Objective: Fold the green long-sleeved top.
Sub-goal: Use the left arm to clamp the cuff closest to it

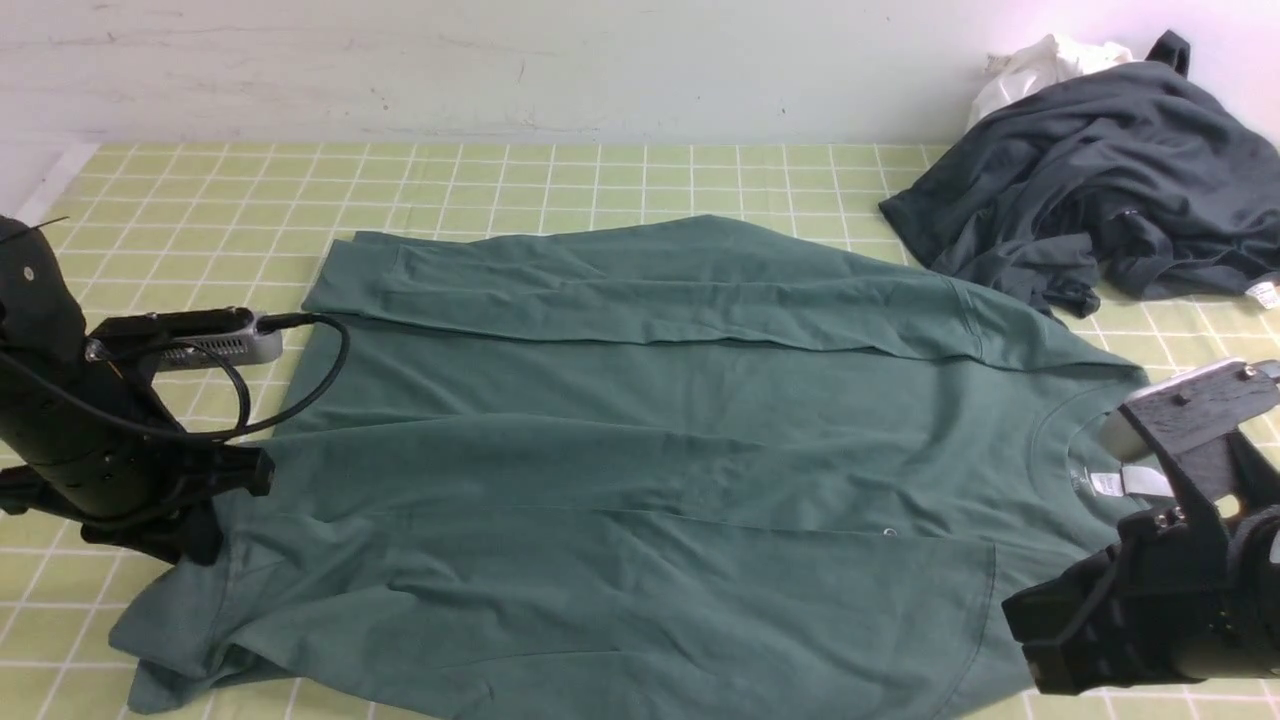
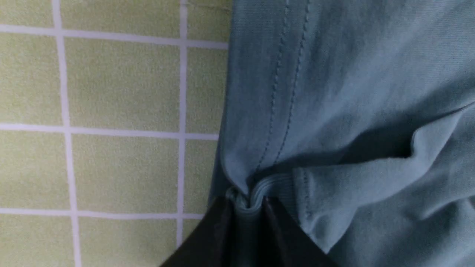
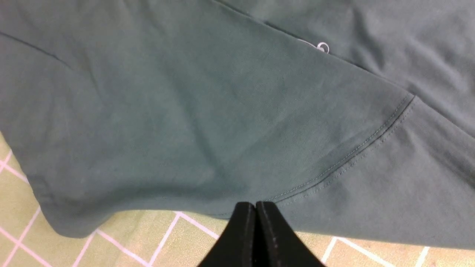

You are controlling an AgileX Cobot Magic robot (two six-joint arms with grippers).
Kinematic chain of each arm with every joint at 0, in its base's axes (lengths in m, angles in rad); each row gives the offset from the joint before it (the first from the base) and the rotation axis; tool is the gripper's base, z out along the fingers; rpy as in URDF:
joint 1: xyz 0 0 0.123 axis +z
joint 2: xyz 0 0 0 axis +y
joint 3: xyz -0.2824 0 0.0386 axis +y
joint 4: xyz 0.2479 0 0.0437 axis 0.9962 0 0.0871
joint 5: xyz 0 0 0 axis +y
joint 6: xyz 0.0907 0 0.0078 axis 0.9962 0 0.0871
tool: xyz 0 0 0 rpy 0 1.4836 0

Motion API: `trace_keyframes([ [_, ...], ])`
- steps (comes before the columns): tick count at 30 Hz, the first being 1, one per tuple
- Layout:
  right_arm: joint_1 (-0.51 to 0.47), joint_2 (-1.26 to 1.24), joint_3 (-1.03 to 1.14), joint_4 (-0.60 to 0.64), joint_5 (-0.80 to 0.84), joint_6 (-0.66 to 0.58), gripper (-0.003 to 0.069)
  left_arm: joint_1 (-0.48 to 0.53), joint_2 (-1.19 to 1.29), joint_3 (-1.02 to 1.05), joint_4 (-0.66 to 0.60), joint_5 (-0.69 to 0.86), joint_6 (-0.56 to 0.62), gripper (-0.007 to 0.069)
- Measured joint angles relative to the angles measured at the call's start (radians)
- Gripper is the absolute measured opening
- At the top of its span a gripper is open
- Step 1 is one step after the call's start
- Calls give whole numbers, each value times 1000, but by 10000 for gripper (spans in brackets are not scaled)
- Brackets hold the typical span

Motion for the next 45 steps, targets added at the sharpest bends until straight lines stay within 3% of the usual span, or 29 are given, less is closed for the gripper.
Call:
trace_keyframes([
  [3, 0, 0, 0, 0, 0, 0, -16, 0, -8, -18, 7, 6, 4, 192],
  [7, 0, 0, 0, 0, -6, 0, -16, 0, -13, -29, -2, 38, 43, 265],
  [9, 0, 0, 0, 0, -13, -6, -16, 0, -14, -29, -6, 61, 73, 251],
  [15, 6, 63, -4, 29, -30, -36, -16, 0, -20, -35, -24, 90, 120, 53],
  [22, 134, 268, -98, 29, -8, -73, -8, 0, -70, -35, -35, 105, 157, 45],
  [28, 202, 430, -218, -33, -15, -62, 22, 0, -73, -35, -35, 114, 175, 160],
  [30, 205, 490, -264, -69, -15, -34, 54, 0, -73, -35, -36, 125, 175, 258],
  [33, 206, 534, -282, -105, -29, -12, 82, 0, -73, -36, -48, 129, 179, 288],
  [37, 208, 584, -287, -127, -30, 37, 99, 0, -73, -36, -73, 134, 203, 183],
  [39, 208, 591, -298, -148, 0, 66, 99, 0, -73, -36, -95, 158, 228, 63],
  [45, 210, 573, -308, -290, 225, 167, 101, 0, -93, -36, -176, 261, 284, 40],
])
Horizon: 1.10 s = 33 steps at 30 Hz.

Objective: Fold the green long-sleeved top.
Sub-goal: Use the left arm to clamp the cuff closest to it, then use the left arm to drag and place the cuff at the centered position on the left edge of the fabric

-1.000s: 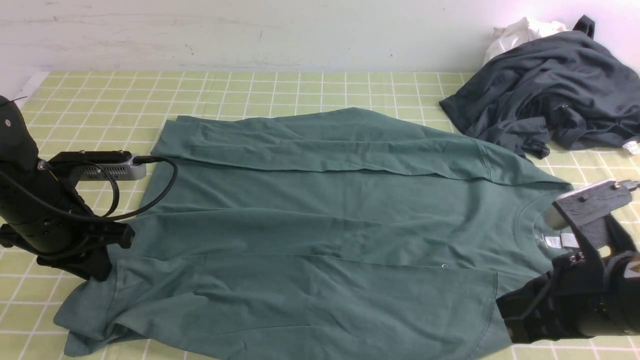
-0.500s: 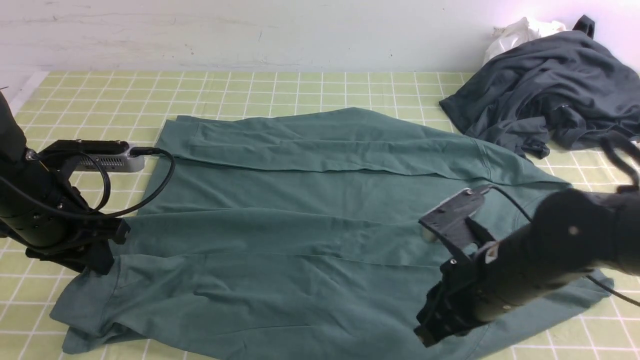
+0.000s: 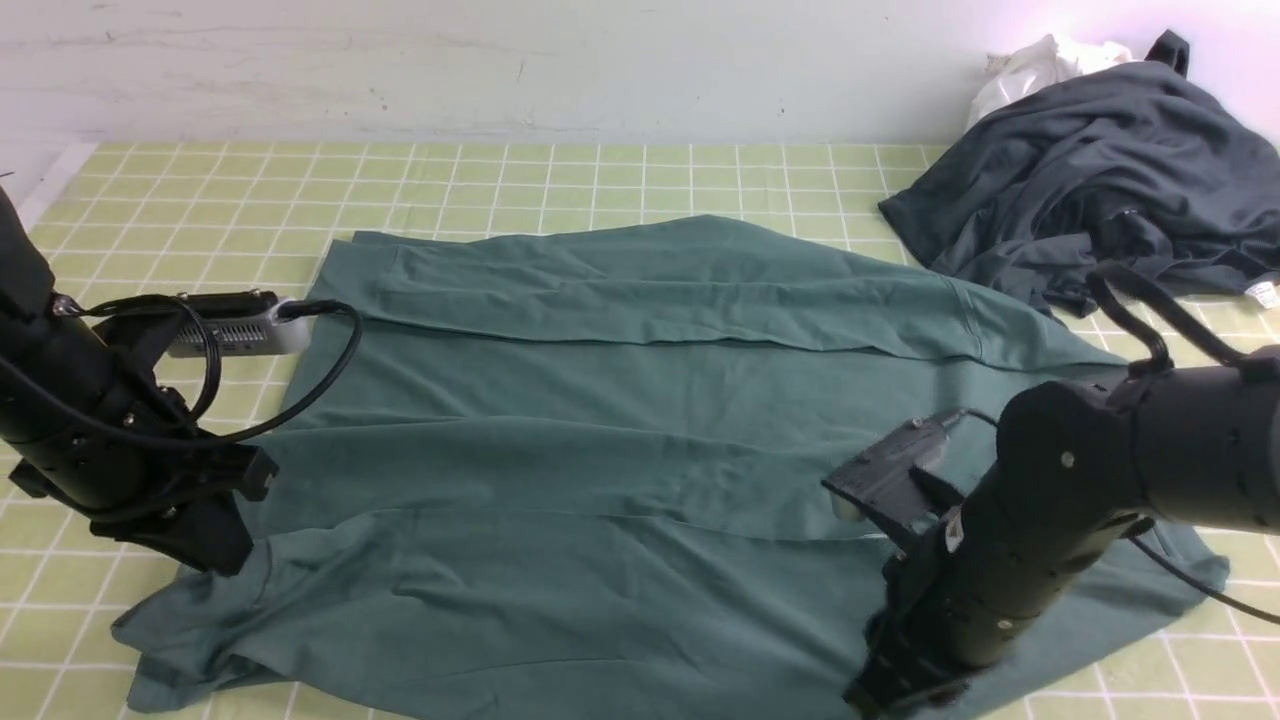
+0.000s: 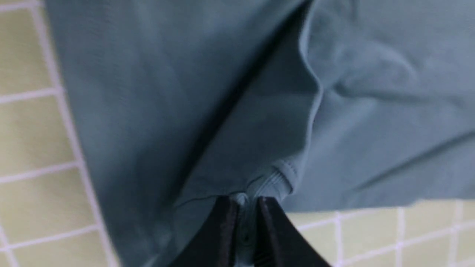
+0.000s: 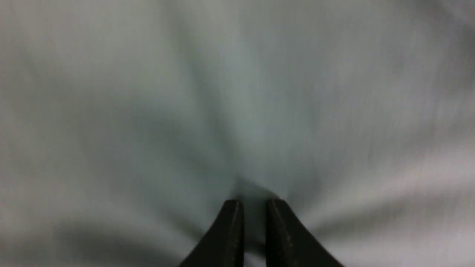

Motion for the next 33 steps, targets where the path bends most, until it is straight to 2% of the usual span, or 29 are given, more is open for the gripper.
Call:
trace_keyframes([
  [4, 1, -53, 14, -117, 147, 84, 101, 0, -76, 0, -34, 48, 16, 40],
  [7, 1, -128, 17, -152, 172, 103, 102, 0, -131, 0, -35, 54, 20, 40],
  [11, 1, -245, 18, -138, 102, 89, 102, 0, -175, -1, -43, 30, 22, 40],
  [15, 1, -286, 18, -65, -22, 29, 102, 0, -166, -34, -93, -60, 50, 40],
  [20, 1, -288, 20, 31, -154, -83, 102, 0, -106, -218, -184, -201, 170, 40],
  [27, 1, -288, 20, 44, -236, -115, 102, 0, 63, -416, -203, -274, 189, 42],
  [29, 1, -288, 20, 44, -236, -115, 102, 0, 112, -435, -203, -276, 189, 51],
  [33, 1, -288, 20, 44, -226, -115, 102, 0, 256, -483, -190, -309, 172, 136],
])
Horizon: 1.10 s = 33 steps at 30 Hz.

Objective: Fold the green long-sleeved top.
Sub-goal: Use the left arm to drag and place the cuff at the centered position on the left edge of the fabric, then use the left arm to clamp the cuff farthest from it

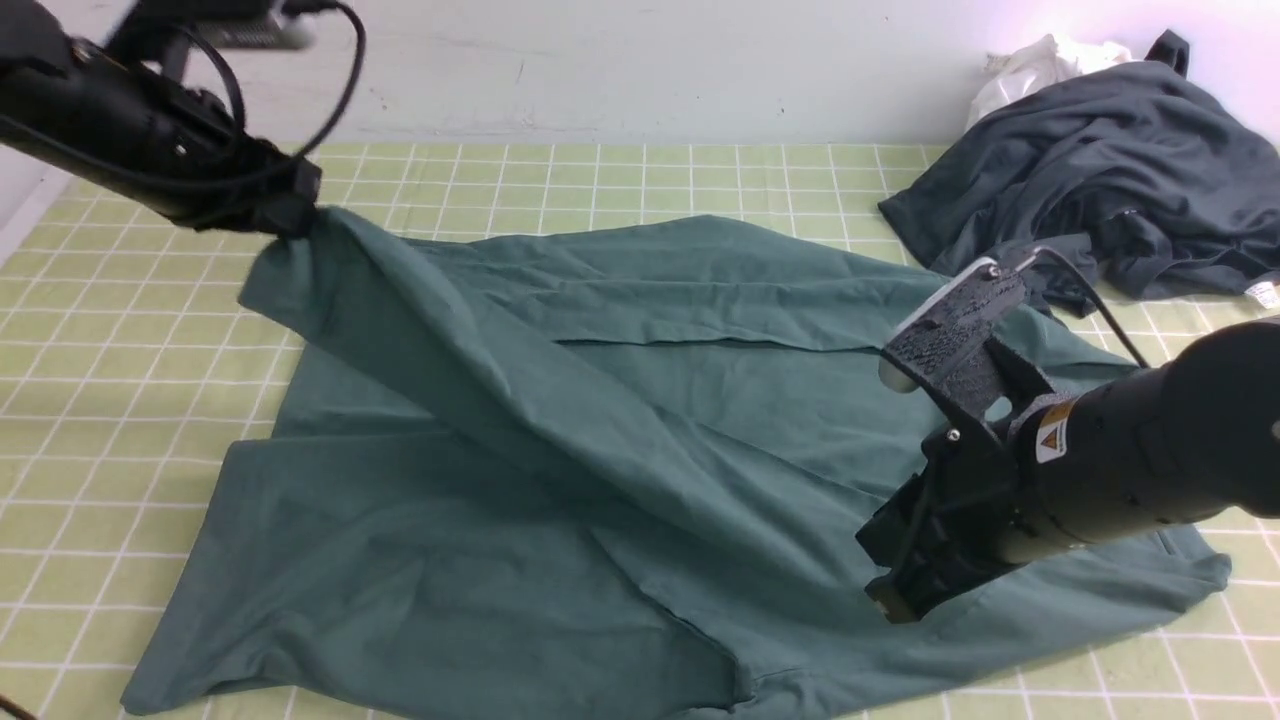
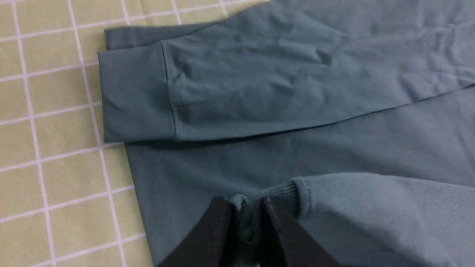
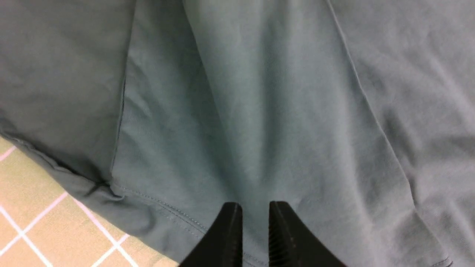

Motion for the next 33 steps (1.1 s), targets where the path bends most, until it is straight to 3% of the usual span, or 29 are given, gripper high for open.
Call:
trace_keyframes([
  [5, 0, 1, 0, 20, 7, -5, 102, 1, 85, -54, 71, 38, -116, 345],
  [8, 10, 1, 0, 43, 14, -24, 102, 1, 81, -97, 136, 153, -196, 393],
  [11, 50, 1, 0, 78, 24, -60, 102, 1, 68, -131, 227, 343, -310, 399],
  [14, 96, 7, 0, 89, 15, -68, 102, -16, 33, -63, 292, 398, -368, 399],
  [19, 118, 74, 0, 95, 3, -1, 141, -63, -20, 213, 342, 410, -377, 407],
  [23, 119, 153, 0, 84, -2, 27, 250, -84, -30, 415, 344, 398, -378, 407],
  [28, 119, 223, 0, 85, -45, 30, 357, -85, -36, 504, 337, 341, -378, 407],
  [31, 119, 268, 0, 92, -70, 30, 360, -85, -39, 528, 335, 329, -378, 407],
  [33, 119, 307, -4, 100, -79, 31, 313, -85, -41, 535, 333, 330, -378, 407],
])
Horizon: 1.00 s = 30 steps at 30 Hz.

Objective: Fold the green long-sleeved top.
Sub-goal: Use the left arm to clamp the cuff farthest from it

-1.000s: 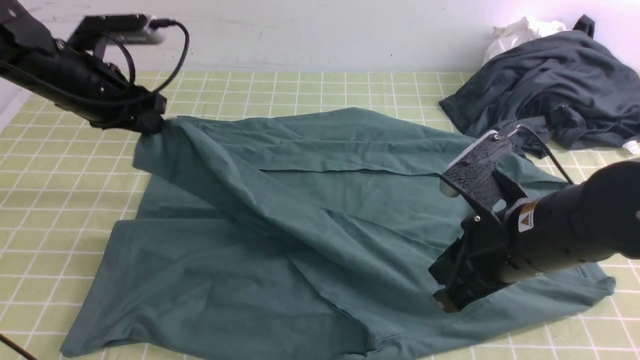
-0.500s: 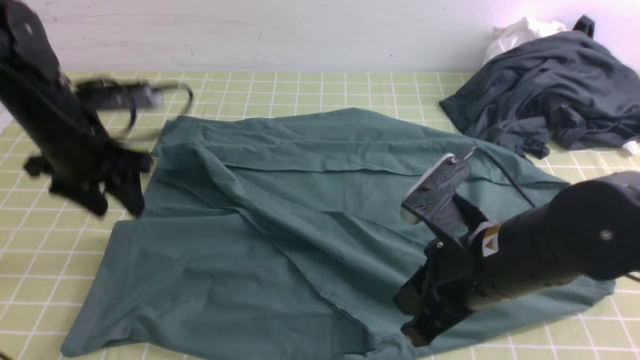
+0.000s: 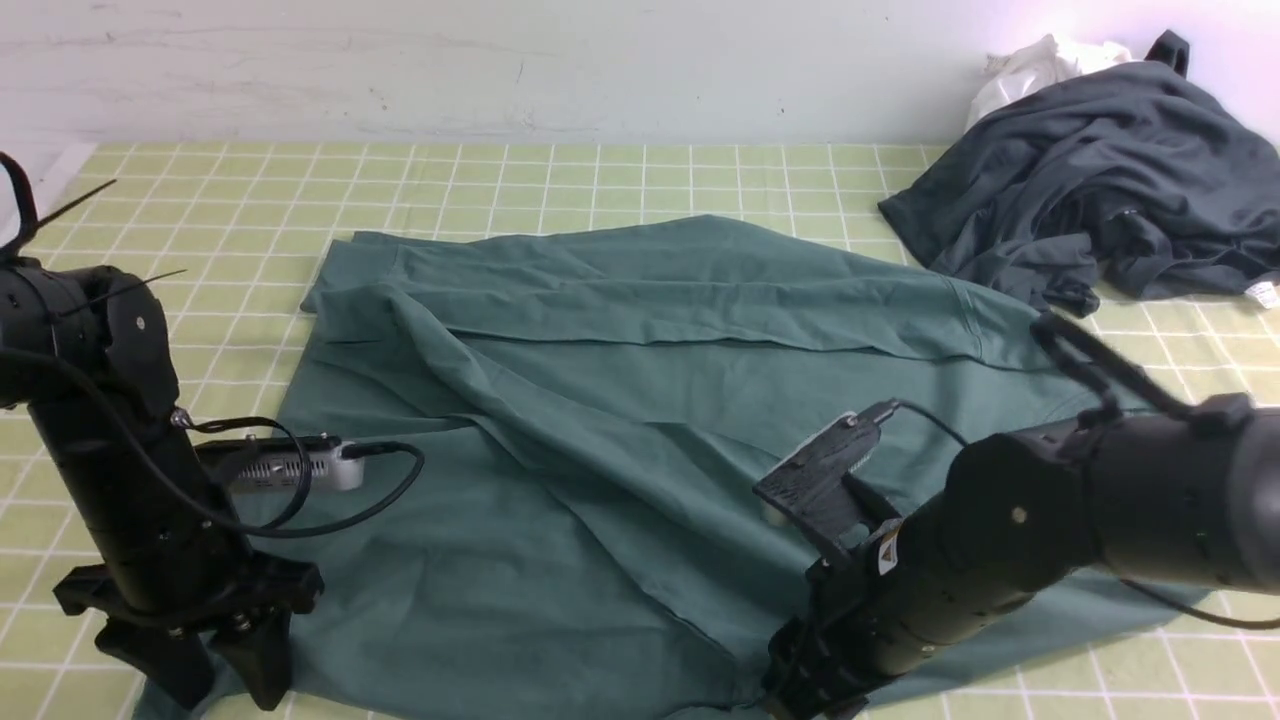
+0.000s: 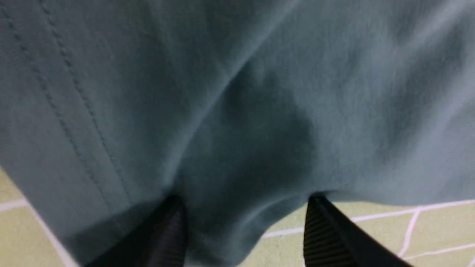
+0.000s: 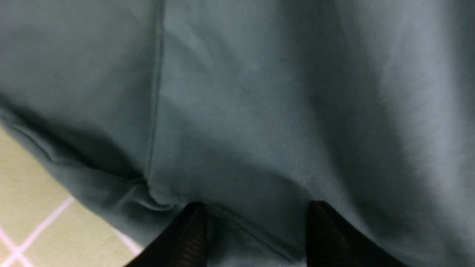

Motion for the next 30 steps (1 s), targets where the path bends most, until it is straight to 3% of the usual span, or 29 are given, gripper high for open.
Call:
trace_keyframes([
  [1, 0, 7, -7, 0, 4, 0, 260, 0, -1, 1, 0, 8, 0, 407],
  [2, 0, 7, -8, 0, 5, 0, 260, 0, -2, 2, 0, 10, 0, 407],
  [3, 0, 8, -11, -7, 18, -1, 169, 0, -10, 6, 0, 28, 0, 407],
  [5, 0, 3, -15, -12, 64, -1, 71, 0, -53, 10, -1, 46, 1, 405],
  [9, 0, -56, -6, -22, 253, -1, 3, 0, -215, 10, -1, 28, 2, 373],
  [13, 0, -170, -4, -38, 345, -5, 1, 0, -377, 10, 21, -109, 2, 332],
  [20, 0, -214, -2, -54, 336, -30, 13, 0, -413, 10, -2, -345, 14, 288],
  [27, 0, -195, -1, -53, 345, -31, 177, 0, -259, -62, -59, -446, 102, 347],
  [30, 0, -195, -1, -53, 345, -31, 261, 0, -137, -162, -183, -438, 112, 365],
])
